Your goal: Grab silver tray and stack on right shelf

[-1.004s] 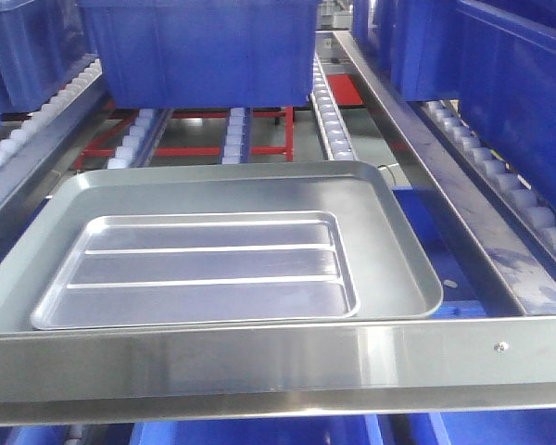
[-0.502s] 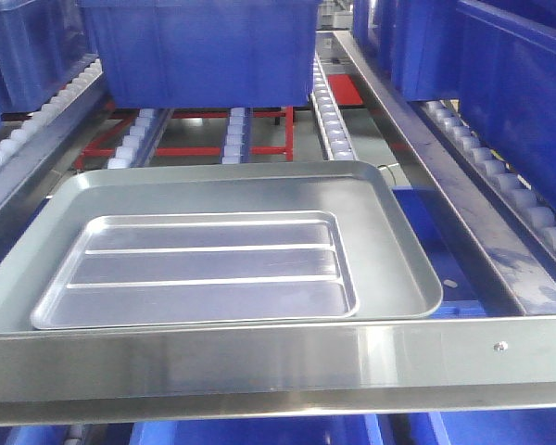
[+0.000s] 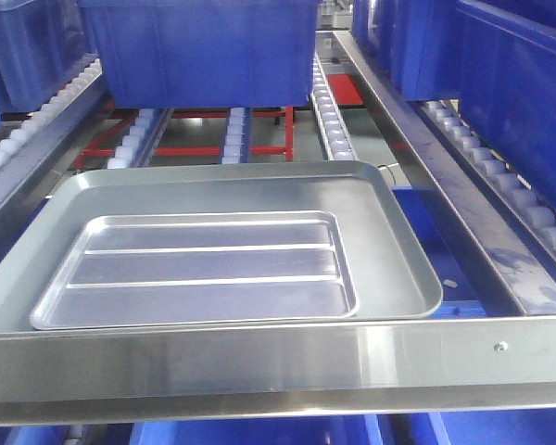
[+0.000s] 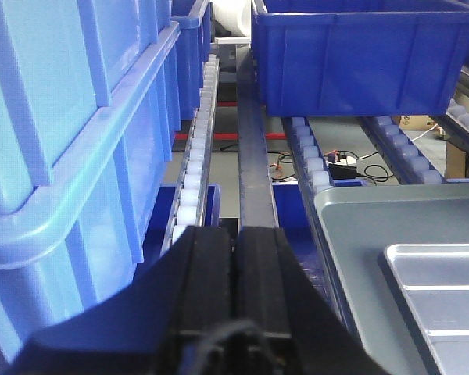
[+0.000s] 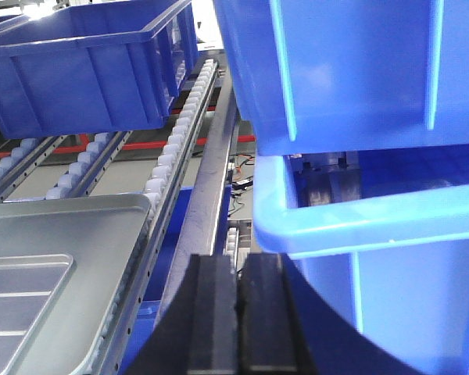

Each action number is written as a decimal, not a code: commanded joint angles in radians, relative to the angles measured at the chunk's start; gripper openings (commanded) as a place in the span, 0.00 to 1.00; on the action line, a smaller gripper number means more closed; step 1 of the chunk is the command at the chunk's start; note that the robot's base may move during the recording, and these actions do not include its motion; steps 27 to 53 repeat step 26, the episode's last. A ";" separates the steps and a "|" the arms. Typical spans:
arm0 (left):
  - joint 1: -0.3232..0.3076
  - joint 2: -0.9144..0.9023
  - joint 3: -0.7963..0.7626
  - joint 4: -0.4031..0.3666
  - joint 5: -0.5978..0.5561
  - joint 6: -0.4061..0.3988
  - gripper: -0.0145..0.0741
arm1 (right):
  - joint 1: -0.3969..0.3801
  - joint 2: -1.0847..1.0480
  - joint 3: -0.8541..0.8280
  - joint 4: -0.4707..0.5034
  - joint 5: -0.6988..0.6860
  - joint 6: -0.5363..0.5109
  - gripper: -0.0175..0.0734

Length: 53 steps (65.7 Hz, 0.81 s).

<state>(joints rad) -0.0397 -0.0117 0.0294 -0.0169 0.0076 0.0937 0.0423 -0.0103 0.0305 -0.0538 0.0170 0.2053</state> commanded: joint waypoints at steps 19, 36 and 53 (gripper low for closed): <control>0.002 -0.012 0.026 0.002 -0.087 -0.010 0.06 | -0.007 -0.018 -0.001 -0.001 -0.085 -0.010 0.25; 0.002 -0.012 0.026 0.002 -0.087 -0.010 0.06 | -0.007 -0.018 -0.001 -0.001 -0.085 -0.010 0.25; 0.002 -0.012 0.026 0.002 -0.087 -0.010 0.06 | -0.007 -0.018 -0.001 -0.001 -0.085 -0.010 0.25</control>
